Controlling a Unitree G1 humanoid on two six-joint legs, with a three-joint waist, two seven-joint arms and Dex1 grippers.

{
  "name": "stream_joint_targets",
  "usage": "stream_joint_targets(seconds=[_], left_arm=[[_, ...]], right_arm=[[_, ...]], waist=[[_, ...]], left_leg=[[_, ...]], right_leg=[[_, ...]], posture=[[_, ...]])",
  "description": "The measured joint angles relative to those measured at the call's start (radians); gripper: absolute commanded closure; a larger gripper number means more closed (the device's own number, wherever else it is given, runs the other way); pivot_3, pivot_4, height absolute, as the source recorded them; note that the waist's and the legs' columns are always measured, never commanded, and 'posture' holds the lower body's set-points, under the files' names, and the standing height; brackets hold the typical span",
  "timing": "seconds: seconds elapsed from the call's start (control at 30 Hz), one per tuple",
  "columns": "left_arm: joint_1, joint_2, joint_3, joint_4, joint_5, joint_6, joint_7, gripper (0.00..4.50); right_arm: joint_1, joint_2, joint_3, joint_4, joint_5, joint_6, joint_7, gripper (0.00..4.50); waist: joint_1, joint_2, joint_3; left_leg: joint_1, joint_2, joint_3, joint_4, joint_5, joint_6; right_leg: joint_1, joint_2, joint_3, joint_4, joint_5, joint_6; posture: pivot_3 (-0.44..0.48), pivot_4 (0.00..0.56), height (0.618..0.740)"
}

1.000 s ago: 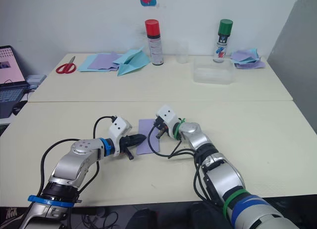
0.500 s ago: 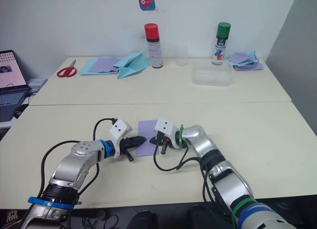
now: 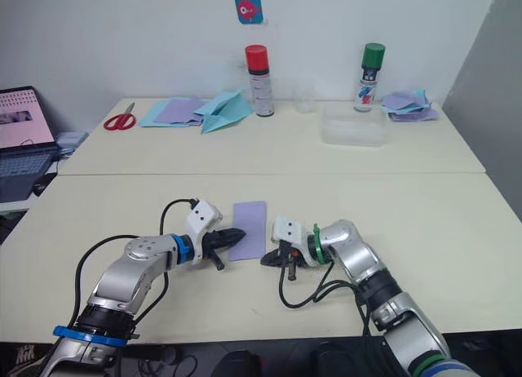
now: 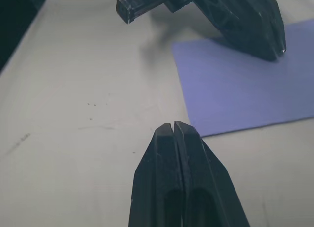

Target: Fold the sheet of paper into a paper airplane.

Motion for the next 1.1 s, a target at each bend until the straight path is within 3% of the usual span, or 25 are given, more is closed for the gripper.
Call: stream_joint_targets(seconds=[0.2, 0.43, 0.67, 0.9, 1.1], left_arm=[[-0.006, 0.000, -0.002, 0.012, 0.002, -0.019, -0.001, 4.50], [-0.009, 0.000, -0.005, 0.013, 0.006, -0.025, -0.005, 4.50], [-0.010, 0.001, -0.006, 0.007, 0.006, -0.025, -0.001, 4.50], [0.002, 0.001, -0.006, -0.009, 0.006, -0.024, 0.001, 4.50], [0.003, 0.001, -0.004, -0.009, 0.006, -0.021, -0.001, 4.50]], right_arm=[[-0.090, 0.075, -0.119, 0.060, 0.115, 0.069, -0.070, 4.46], [-0.246, 0.156, -0.139, 0.477, 0.000, -0.159, -0.382, 4.46], [-0.391, 0.224, -0.185, 0.738, -0.052, -0.289, -0.592, 4.46], [-0.430, 0.228, -0.258, 0.825, -0.047, -0.323, -0.750, 4.46], [-0.404, 0.206, -0.293, 0.801, -0.025, -0.405, -0.692, 4.46]], waist=[[0.004, 0.000, 0.005], [0.004, -0.002, 0.011], [0.002, -0.002, 0.012], [0.002, -0.002, 0.012], [0.002, -0.002, 0.016]], left_leg=[[0.000, 0.000, -0.001, 0.000, 0.000, 0.000], [-0.001, 0.000, 0.000, 0.000, 0.000, 0.000], [0.000, 0.001, 0.000, 0.000, 0.000, 0.000], [0.000, 0.000, 0.001, -0.002, 0.000, 0.000], [-0.001, 0.000, 0.001, -0.002, 0.000, 0.000]], right_leg=[[0.000, -0.003, -0.002, 0.001, 0.000, 0.000], [-0.001, -0.004, -0.001, 0.000, 0.000, 0.000], [0.000, -0.006, 0.000, 0.000, 0.001, 0.001], [0.000, -0.009, 0.000, 0.000, 0.000, 0.001], [-0.001, -0.009, 0.000, 0.000, -0.001, 0.002]], posture=[[0.000, 0.150, 0.740], [0.000, 0.150, 0.740], [0.000, 0.150, 0.740], [0.000, 0.150, 0.740], [0.000, 0.150, 0.740]])
